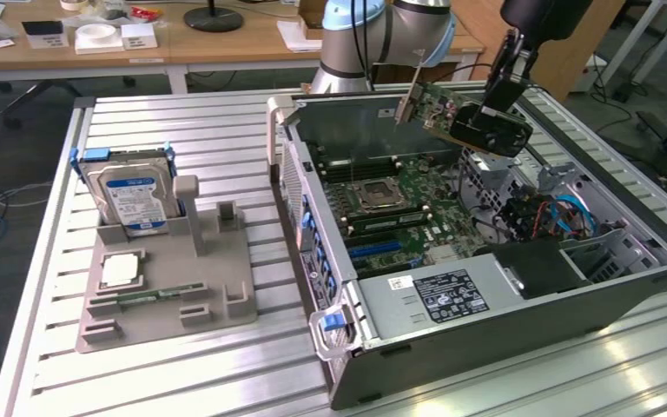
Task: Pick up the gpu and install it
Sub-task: 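Insert the gpu into the slot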
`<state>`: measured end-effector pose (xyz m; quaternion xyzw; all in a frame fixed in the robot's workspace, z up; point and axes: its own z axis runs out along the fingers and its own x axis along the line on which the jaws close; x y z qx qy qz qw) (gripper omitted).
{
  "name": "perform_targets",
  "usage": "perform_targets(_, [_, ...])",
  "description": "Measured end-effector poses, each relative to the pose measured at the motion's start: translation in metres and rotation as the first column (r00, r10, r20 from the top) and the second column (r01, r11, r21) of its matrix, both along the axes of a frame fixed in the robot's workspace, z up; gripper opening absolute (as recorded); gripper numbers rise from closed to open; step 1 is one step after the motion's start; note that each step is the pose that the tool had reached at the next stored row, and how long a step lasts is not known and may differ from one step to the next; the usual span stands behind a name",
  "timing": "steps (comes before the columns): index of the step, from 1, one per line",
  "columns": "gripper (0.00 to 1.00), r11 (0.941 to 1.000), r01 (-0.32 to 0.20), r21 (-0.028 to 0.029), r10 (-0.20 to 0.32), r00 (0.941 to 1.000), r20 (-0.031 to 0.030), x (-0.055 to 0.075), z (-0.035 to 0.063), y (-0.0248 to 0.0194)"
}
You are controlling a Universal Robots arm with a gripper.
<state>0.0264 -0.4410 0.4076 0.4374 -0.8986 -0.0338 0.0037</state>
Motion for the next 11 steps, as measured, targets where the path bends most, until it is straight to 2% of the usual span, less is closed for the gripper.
perform_targets(11, [0.27, 0.9980, -0.063, 0.0000, 0.063, 0.9980, 0.0000, 0.0000, -0.0001, 0.0000])
